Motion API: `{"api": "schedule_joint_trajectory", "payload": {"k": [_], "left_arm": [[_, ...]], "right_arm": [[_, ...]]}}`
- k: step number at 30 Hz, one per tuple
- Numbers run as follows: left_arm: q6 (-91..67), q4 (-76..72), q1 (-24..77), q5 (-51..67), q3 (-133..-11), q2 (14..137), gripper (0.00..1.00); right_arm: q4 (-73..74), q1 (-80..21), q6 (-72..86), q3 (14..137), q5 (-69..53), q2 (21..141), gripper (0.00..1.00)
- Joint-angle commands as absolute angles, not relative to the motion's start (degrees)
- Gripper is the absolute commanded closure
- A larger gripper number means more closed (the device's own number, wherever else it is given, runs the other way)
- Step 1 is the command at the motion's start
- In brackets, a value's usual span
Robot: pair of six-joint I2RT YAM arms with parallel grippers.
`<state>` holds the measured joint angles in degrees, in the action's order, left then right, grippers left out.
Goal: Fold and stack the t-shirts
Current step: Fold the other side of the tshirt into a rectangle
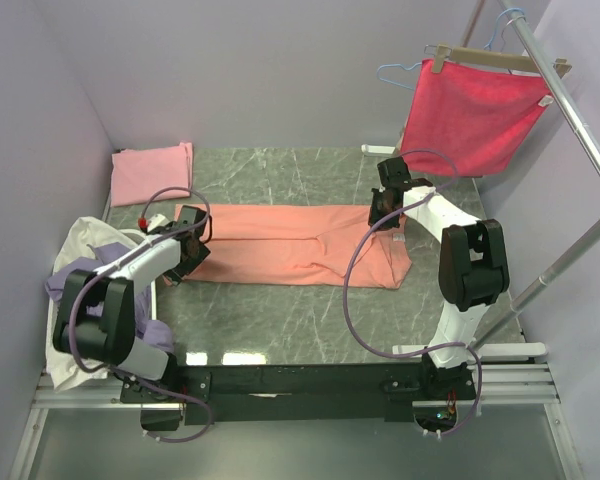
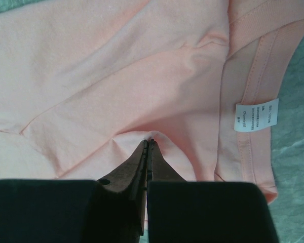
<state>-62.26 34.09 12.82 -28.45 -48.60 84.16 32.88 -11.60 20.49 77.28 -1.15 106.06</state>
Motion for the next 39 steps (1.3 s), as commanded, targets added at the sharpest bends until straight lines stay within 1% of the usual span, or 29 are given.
{"api": "schedule_joint_trajectory", "payload": {"k": [1, 7, 11, 15, 17, 23, 29, 31, 32, 34, 37, 38, 39], "left_arm": [[-67.3, 33.7, 12.8, -32.1, -51.5, 87.6, 0.27], [-67.9, 34.4, 12.8, -34.5, -53.9, 89.9, 0.27], [-68.4, 36.8, 12.8, -37.2, -55.0, 88.0, 0.25], [-68.6, 37.8, 12.7, -39.6, -54.1, 86.0, 0.24], [-68.7, 38.0, 12.7, -39.8, -53.8, 86.7, 0.28], [-68.2, 36.7, 12.5, -38.0, -53.8, 90.2, 0.33], [-67.6, 36.3, 12.5, -37.3, -54.3, 92.4, 0.35], [-67.4, 36.3, 12.5, -37.2, -54.4, 92.6, 0.38], [-67.4, 36.1, 12.5, -37.1, -54.3, 92.7, 0.43], [-67.2, 36.1, 12.5, -37.3, -54.3, 92.6, 0.48], [-66.8, 36.8, 12.5, -38.0, -54.8, 92.2, 0.61], [-66.6, 36.9, 12.5, -38.1, -54.8, 92.1, 0.70], [-66.5, 37.2, 12.5, -38.5, -54.9, 92.0, 0.75]], "right_arm": [[31.6, -11.2, 19.5, 76.8, -2.2, 103.1, 1.00], [31.8, -11.2, 19.4, 77.0, -2.7, 103.6, 1.00], [31.8, -11.2, 19.3, 77.0, -2.9, 103.9, 1.00], [31.9, -11.3, 19.2, 77.2, -3.3, 104.2, 1.00], [32.0, -11.3, 19.2, 77.3, -3.6, 104.4, 1.00], [32.2, -11.3, 19.0, 77.3, -3.9, 104.5, 1.00], [32.2, -11.2, 18.8, 77.3, -4.0, 104.5, 1.00], [32.1, -11.2, 18.8, 77.3, -4.1, 104.7, 1.00], [32.1, -11.2, 18.8, 77.3, -4.2, 104.8, 1.00], [32.0, -11.2, 18.8, 77.3, -4.1, 104.8, 1.00], [31.8, -11.3, 18.6, 77.3, -4.2, 104.9, 1.00], [31.9, -11.2, 18.7, 77.2, -4.2, 104.9, 1.00], [31.8, -11.2, 18.6, 77.1, -4.2, 105.0, 1.00]]}}
